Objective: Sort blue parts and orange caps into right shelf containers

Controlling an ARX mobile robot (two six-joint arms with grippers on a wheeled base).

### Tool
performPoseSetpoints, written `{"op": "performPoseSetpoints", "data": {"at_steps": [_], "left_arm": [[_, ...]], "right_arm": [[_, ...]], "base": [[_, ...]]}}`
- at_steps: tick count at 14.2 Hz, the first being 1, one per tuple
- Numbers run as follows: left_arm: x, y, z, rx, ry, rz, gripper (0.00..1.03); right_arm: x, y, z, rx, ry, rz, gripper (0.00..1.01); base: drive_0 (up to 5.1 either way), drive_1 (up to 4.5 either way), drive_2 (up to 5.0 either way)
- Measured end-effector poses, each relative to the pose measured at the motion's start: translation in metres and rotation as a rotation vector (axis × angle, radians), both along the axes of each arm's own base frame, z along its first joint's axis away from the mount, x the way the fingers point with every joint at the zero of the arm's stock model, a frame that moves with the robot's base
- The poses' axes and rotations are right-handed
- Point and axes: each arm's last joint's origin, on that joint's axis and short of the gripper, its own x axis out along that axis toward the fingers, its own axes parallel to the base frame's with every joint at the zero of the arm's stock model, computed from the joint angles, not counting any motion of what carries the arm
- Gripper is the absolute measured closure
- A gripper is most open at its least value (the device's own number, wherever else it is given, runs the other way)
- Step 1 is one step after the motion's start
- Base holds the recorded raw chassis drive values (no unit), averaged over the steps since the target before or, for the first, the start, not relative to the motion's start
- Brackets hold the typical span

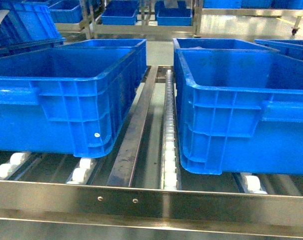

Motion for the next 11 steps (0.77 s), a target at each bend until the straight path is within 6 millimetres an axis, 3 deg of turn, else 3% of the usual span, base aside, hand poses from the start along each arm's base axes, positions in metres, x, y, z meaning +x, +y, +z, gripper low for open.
{"op": "performPoseSetpoints", "data": {"at_steps": [11], "left_arm": [[0.0000,0.0000,0.0000,0.000,0.000,0.000,0.05]], "right_arm": [[0.0000,0.0000,0.0000,0.000,0.000,0.000,0.03]], "base": [[0.0,0.00,0.0]]}}
